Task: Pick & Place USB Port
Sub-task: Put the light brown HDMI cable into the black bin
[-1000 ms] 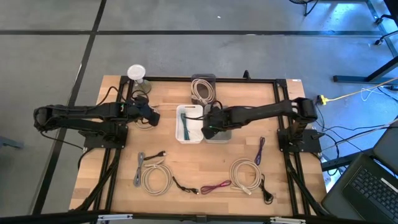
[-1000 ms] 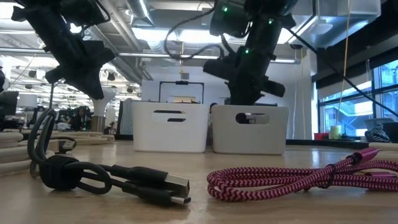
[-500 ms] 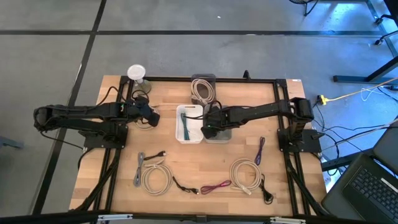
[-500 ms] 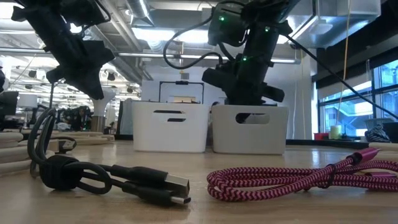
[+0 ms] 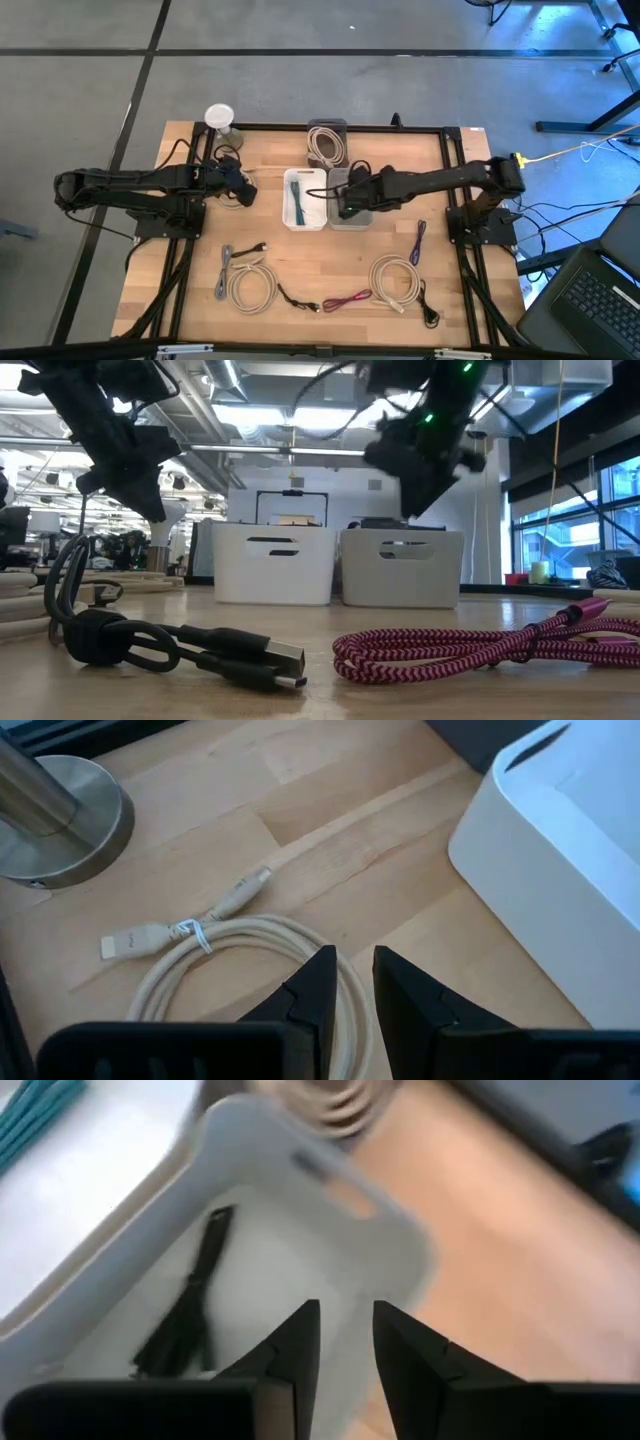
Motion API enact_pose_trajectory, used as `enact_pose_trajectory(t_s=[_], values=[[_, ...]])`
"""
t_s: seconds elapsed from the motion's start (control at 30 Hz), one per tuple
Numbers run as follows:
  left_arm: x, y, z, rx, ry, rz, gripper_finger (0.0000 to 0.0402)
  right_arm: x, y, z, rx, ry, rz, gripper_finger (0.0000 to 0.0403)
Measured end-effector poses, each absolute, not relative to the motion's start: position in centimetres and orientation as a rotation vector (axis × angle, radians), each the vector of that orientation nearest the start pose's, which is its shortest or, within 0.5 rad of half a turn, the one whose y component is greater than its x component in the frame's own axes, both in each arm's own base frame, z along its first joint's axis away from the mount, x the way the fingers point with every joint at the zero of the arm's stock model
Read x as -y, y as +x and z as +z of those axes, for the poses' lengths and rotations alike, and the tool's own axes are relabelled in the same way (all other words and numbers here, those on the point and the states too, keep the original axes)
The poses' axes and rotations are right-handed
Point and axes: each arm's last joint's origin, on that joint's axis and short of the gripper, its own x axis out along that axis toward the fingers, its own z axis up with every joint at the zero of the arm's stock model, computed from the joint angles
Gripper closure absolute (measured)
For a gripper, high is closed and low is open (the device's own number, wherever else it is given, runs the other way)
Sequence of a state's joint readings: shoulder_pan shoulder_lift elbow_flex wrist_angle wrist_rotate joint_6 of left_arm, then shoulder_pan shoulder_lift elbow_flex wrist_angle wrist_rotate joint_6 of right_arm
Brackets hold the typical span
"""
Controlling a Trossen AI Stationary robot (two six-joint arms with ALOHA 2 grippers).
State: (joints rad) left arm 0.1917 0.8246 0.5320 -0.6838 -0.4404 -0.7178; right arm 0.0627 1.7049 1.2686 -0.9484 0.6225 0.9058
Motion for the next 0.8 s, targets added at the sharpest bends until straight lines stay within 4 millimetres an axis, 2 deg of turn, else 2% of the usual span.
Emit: enact_pose_trajectory(t_s=[0.17,0.37,0.57,0.8], values=[[-3.8,14.1,20.6,-0.762,-0.524,0.831,0.0342,-0.9,28.8,25.5,-0.926,0.223,-1.1,0.0304],[-3.5,14.1,20.4,-0.837,-0.506,0.697,0.0341,-1.0,25.5,27.9,-0.899,0.17,-1.195,0.0304],[-3.7,14.1,19.4,-0.975,-0.541,0.67,0.0319,-0.9,24.4,29.0,-0.883,0.147,-1.199,0.0304],[-5.0,14.7,17.5,-1.14,-0.511,0.738,0.0261,-0.8,24.3,29.2,-0.866,0.128,-1.205,0.0304]])
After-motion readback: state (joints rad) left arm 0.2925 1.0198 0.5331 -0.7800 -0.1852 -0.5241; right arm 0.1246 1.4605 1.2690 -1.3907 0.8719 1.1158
